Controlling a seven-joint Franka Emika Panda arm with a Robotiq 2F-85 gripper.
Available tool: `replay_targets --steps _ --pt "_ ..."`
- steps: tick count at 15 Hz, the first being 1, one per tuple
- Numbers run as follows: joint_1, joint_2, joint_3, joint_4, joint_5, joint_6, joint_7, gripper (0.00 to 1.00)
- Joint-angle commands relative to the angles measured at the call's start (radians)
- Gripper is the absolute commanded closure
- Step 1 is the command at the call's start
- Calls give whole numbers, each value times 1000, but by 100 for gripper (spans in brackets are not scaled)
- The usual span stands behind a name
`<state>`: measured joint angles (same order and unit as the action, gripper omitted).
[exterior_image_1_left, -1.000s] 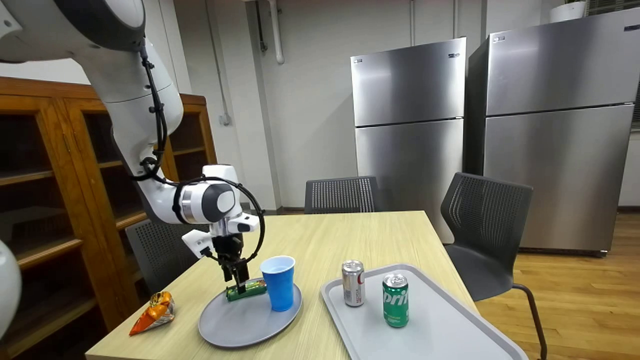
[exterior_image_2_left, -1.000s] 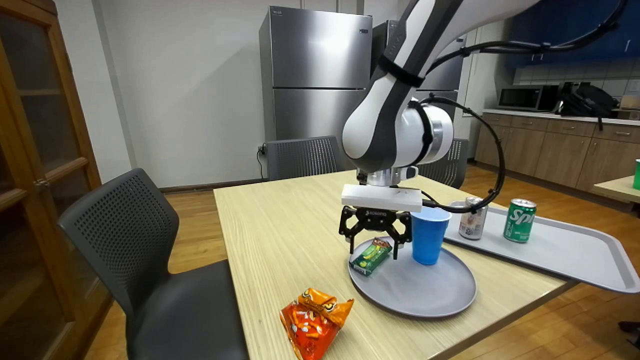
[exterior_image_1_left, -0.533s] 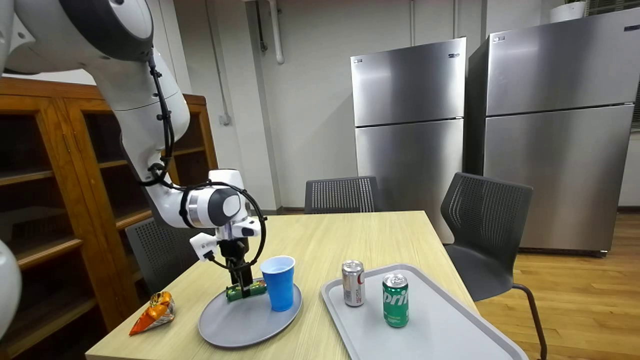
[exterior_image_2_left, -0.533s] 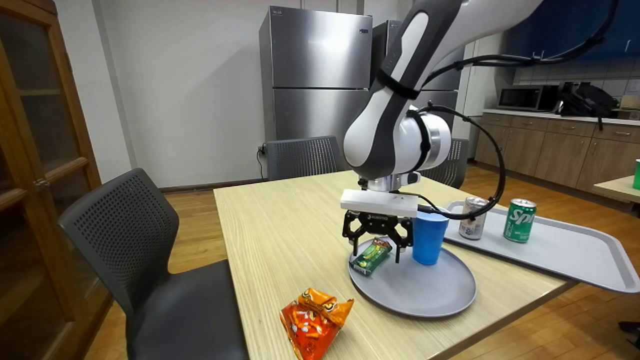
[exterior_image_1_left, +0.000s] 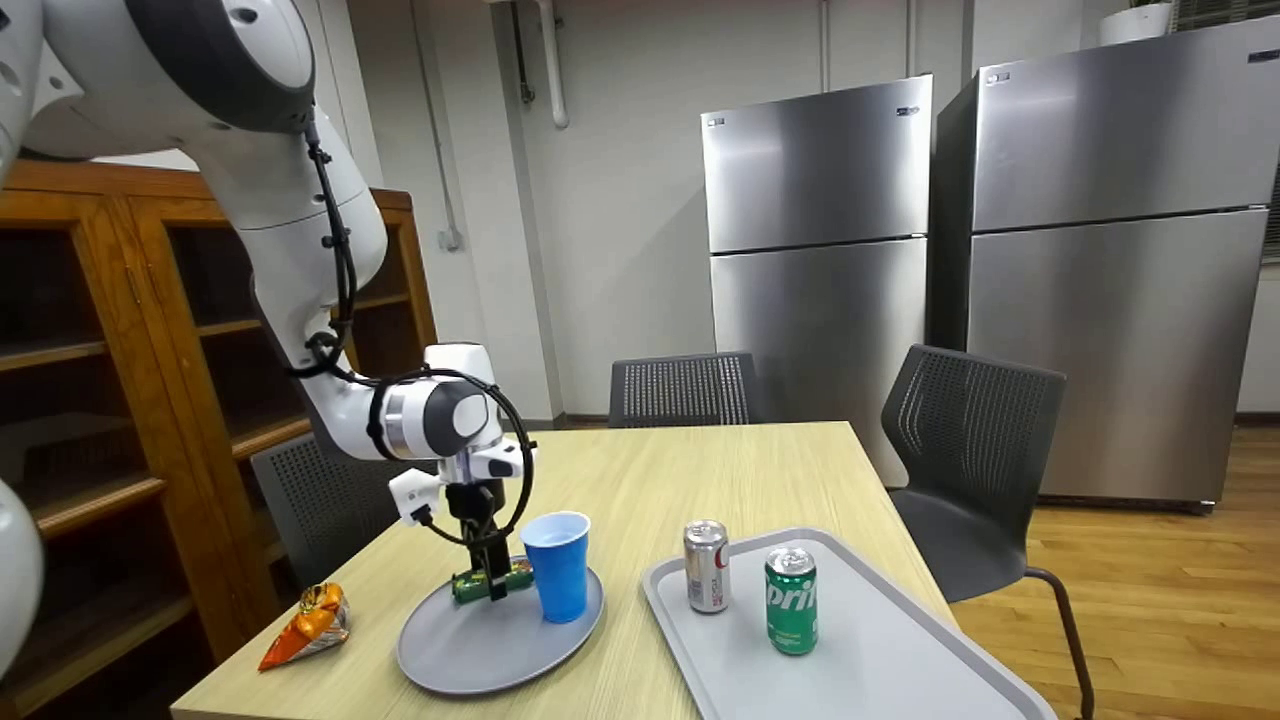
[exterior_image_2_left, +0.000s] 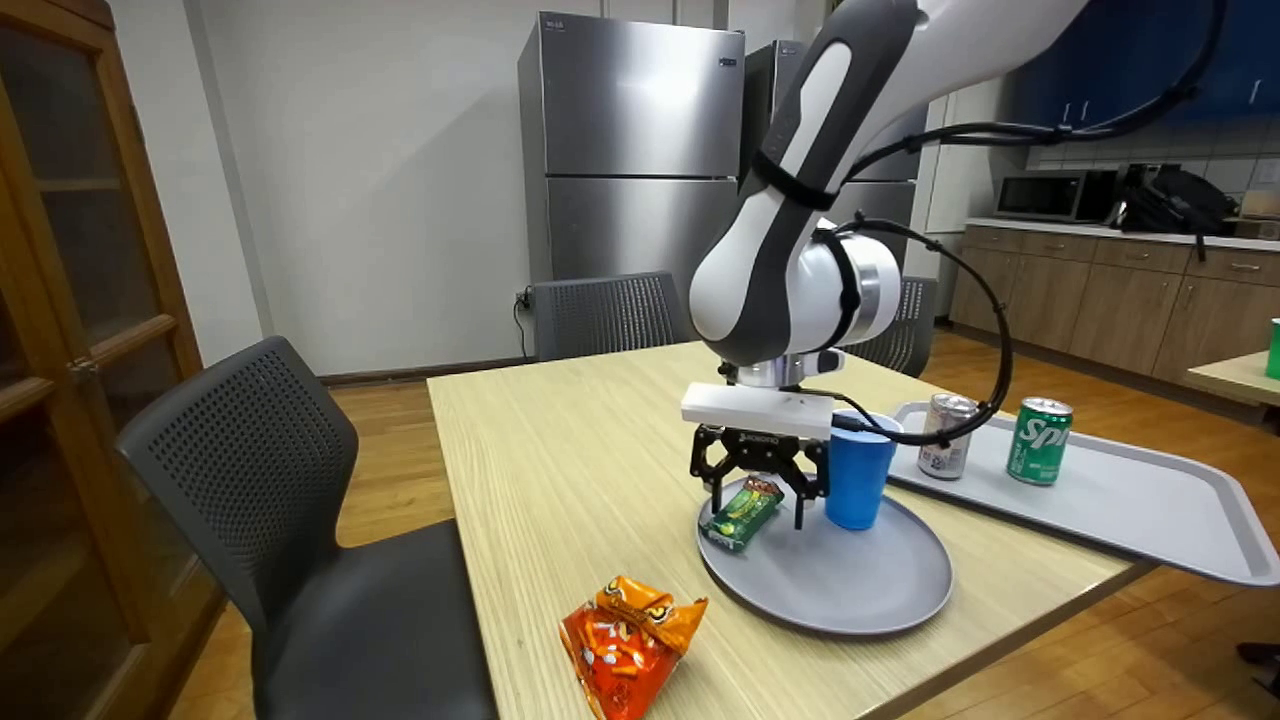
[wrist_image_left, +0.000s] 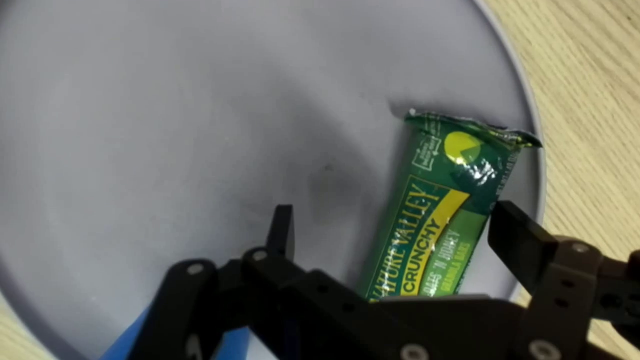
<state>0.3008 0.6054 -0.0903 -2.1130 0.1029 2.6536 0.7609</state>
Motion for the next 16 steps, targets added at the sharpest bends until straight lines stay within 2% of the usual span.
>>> replay_targets --steps 1,6,7,8,9,12,16 --pt "16 12 -13 33 -20 -45 48 0" --pt "14 10 -8 34 -20 -50 52 1" --pt "15 10 -9 35 -21 -50 52 26" --pt "15 10 -9 35 -22 -50 53 26" --pt "16 10 -10 35 -23 -49 52 32" --pt "16 11 -9 35 -24 -46 51 57" --pt "16 8 -11 32 -25 -42 50 85"
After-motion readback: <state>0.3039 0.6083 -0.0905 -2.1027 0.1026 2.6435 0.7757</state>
